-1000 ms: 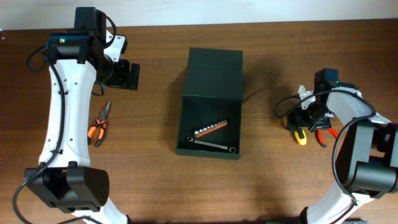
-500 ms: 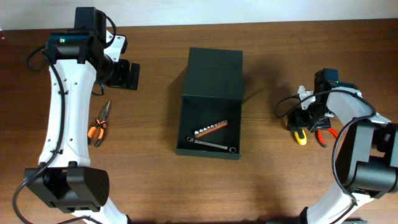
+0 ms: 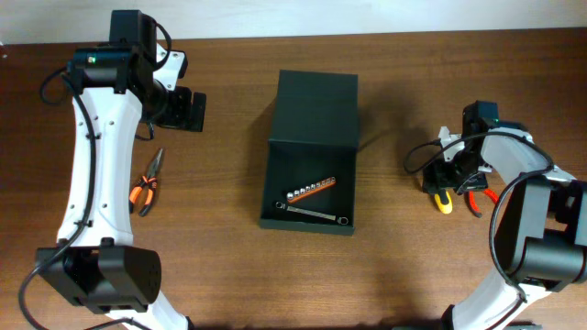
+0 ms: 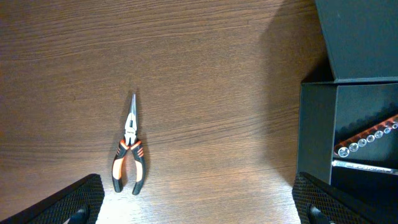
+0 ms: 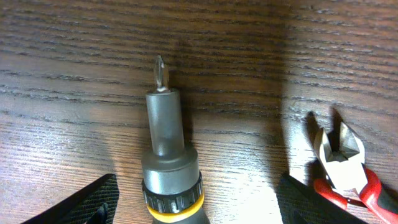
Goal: Pack container
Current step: 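Lower right gripper onto the yellow-black screwdriver and close on it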
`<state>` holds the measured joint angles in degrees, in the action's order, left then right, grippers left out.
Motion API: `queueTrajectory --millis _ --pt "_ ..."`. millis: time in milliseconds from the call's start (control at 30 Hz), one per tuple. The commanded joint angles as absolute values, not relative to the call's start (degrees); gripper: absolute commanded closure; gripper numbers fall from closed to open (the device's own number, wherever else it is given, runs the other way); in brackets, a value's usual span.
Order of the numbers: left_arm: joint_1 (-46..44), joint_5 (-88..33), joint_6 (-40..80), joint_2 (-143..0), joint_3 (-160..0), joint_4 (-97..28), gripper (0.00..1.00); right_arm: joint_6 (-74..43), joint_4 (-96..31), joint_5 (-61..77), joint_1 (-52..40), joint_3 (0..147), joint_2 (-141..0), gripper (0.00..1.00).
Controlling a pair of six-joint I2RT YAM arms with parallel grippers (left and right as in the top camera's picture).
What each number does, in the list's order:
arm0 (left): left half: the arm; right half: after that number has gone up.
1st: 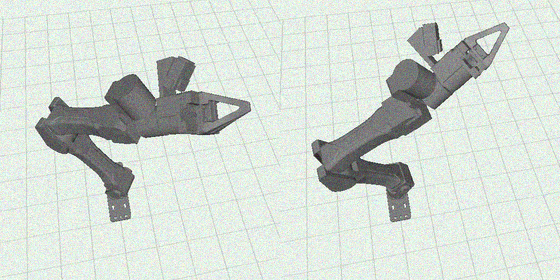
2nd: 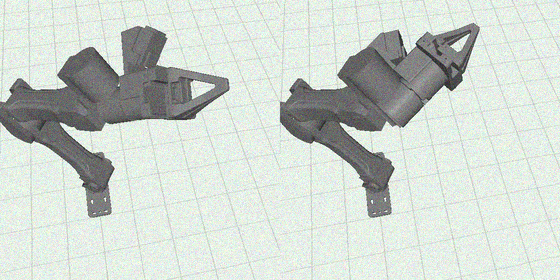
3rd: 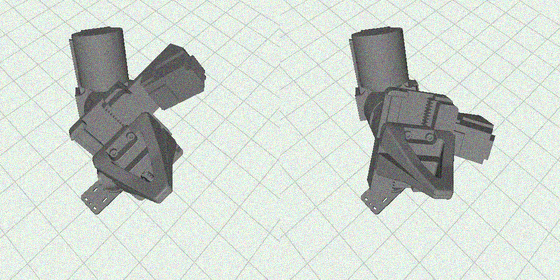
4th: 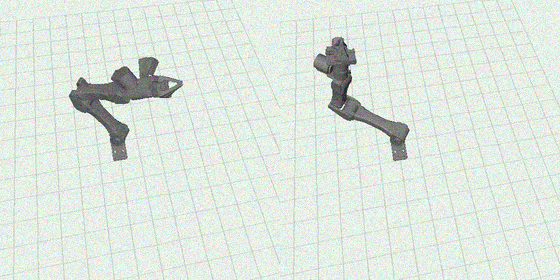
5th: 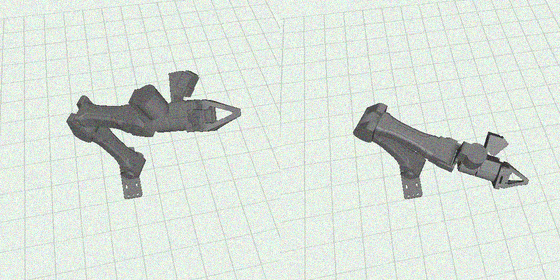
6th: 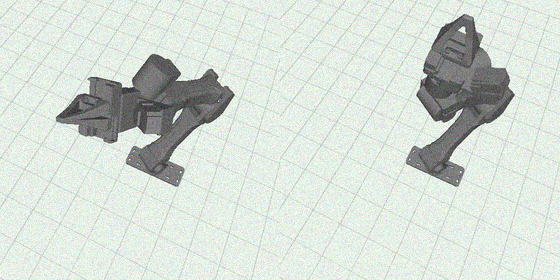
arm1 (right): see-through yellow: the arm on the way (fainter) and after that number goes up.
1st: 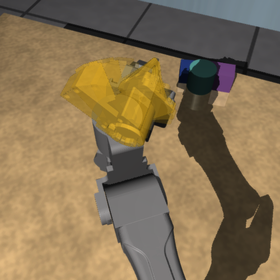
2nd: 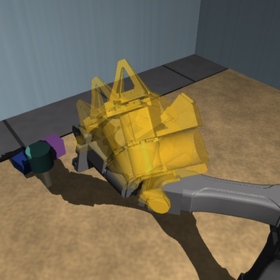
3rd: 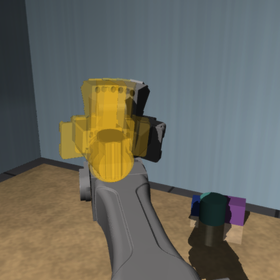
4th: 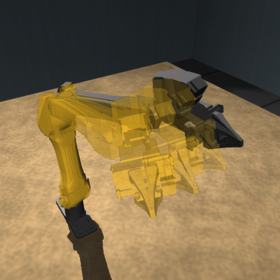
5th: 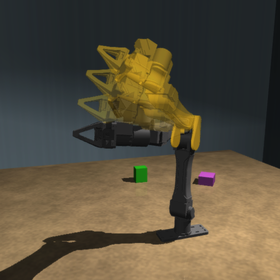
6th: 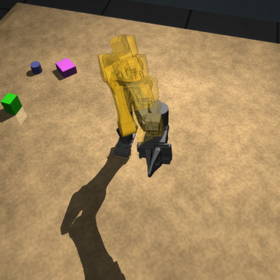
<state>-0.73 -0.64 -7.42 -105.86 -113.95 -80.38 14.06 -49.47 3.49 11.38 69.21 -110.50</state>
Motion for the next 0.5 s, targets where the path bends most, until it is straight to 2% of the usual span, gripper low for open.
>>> queueTrajectory --millis 0,300,467 --pt "-0.75 -1.26 -6.72 -104.97 -114.15 -80.16 0.01 12.80 -50.09 2.70 11.60 67.33 -114.06 0.18" --pt "-0.75 -1.26 -6.74 -104.97 -114.15 -79.75 0.01 10.00 -50.09 -0.49 11.60 67.33 -114.06 0.15" --pt "-0.75 -1.26 -6.74 -104.97 -114.15 -79.70 0.01 10.04 -50.09 -0.21 11.60 67.33 -114.06 0.18"
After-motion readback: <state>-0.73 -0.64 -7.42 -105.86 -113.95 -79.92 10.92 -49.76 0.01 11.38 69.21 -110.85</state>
